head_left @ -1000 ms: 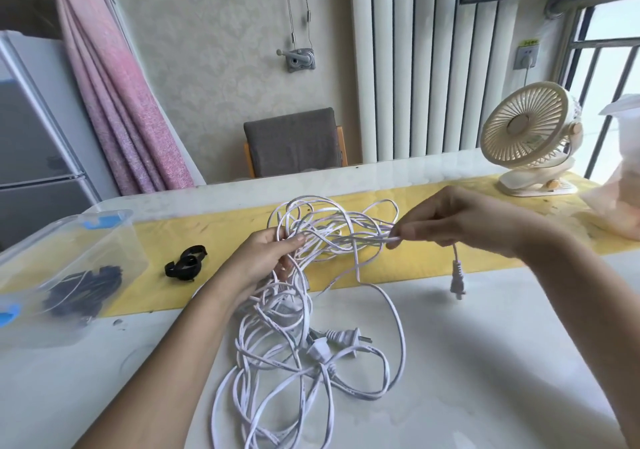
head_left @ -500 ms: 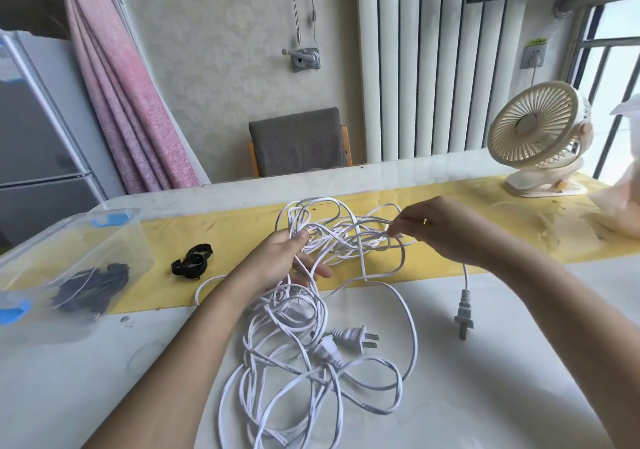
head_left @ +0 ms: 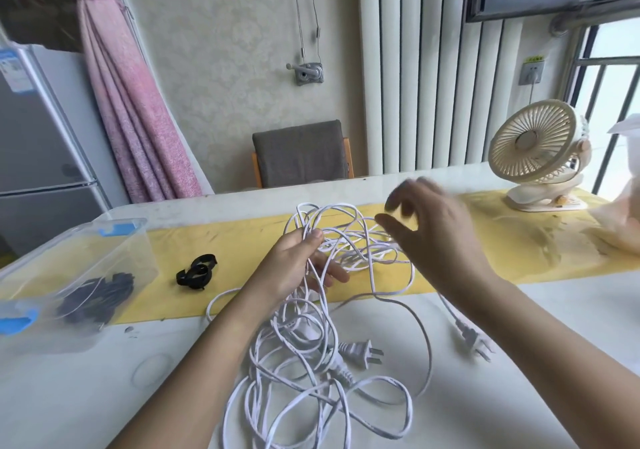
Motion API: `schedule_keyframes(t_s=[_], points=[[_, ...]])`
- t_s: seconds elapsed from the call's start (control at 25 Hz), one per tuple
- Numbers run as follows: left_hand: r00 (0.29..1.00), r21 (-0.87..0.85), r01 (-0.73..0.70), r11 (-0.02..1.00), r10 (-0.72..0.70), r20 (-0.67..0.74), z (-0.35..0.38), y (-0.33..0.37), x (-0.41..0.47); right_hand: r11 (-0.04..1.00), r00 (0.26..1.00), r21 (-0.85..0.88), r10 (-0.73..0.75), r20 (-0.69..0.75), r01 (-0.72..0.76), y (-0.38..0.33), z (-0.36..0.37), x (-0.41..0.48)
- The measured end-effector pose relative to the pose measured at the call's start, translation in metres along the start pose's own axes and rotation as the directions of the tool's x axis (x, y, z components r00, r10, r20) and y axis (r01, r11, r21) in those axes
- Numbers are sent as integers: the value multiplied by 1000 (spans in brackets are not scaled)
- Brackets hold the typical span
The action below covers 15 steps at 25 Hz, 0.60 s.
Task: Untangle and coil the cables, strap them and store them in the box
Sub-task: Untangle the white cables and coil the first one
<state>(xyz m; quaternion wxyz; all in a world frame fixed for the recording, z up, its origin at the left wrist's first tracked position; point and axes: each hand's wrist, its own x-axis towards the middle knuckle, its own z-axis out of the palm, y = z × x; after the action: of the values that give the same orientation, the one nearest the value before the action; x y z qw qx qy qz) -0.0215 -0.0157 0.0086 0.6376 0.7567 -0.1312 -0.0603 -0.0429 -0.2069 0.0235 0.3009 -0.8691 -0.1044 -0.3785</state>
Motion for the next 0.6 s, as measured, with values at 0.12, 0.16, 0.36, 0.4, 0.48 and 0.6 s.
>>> schedule_keyframes(t_s=[0.12, 0.16, 0.36, 0.4, 0.48, 0.6], points=[[999, 34, -47, 998, 47, -19, 4, -2, 0, 775, 740, 347, 219, 636, -528, -8, 13, -9], [998, 59, -61, 996, 61, -3, 5, -3, -1, 594, 667, 444, 221, 711, -671, -8, 21, -12], [970, 234, -84, 969, 133, -203, 9, -5, 3, -64, 612, 622, 122, 781, -780, -16, 23, -9], [949, 212, -73, 975, 133, -286, 5, -7, 7, -77, 619, 624, 79, 782, -778, -19, 19, -7], [895, 136, -63, 989, 117, -430, -9, -12, 16, -43, 641, 641, 16, 767, -766, -22, 8, -3], [810, 69, -63, 996, 91, -579, -37, -22, 27, -26, 715, 715, -56, 697, -699, -11, -7, 6]])
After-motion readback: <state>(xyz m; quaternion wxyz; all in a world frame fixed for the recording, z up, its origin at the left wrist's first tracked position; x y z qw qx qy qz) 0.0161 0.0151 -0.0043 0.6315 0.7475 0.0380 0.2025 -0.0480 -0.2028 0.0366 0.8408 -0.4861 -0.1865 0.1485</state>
